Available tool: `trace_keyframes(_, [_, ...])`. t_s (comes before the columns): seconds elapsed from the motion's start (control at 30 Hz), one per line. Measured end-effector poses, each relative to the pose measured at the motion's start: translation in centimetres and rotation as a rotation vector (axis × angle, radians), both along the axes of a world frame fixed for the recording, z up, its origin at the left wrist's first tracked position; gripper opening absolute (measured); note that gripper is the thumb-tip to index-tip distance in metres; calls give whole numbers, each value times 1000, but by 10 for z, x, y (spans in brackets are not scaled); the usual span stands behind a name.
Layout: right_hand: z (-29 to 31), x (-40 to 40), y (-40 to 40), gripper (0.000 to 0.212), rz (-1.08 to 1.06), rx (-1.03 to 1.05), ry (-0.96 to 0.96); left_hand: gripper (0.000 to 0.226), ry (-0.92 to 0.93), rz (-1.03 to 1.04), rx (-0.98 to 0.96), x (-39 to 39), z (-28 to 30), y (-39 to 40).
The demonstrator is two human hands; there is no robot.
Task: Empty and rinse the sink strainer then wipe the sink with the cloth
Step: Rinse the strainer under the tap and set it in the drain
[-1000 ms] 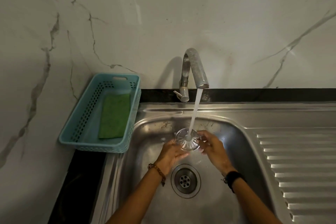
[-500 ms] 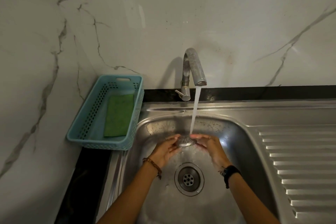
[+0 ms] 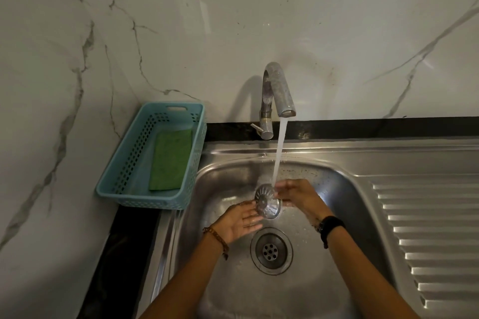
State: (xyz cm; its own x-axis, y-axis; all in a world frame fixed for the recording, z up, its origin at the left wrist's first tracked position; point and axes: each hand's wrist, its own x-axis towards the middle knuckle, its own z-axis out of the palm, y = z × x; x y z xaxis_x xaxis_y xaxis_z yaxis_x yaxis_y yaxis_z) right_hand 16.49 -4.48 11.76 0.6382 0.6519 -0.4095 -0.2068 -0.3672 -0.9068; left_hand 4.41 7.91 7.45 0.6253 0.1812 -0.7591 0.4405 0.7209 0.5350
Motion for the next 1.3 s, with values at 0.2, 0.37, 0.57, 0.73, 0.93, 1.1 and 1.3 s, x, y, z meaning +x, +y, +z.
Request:
trace_keyframes(0.2, [-2, -4, -19, 19, 292, -146, -376, 30, -74, 56, 16, 16, 18, 0])
trace_keyframes(0.37, [-13, -8, -26, 19, -13, -48, -287, 40, -127, -21, 123, 20, 22, -2])
trace_keyframes(0.57, [-17, -13, -11, 23, -173, -68, -248, 39, -152, 3, 114, 12, 21, -12])
trace_keyframes(0.73, [-13, -14, -12, 24, -43, 5, -404, 38, -48, 11, 226, 10, 24, -22])
trace_keyframes(0.93, [-3, 7, -24, 28, 25, -47, -238, 20, -45, -81, 590, 22, 39, -27])
trace_keyframes(1.1, [56, 44, 13, 25, -3, 52, -467, 23, -30, 10, 429, 23, 47, -23])
trace_keyframes(1.3, [86, 79, 98, 31, 152, 67, -279, 28, -26, 11, 295, 24, 48, -28])
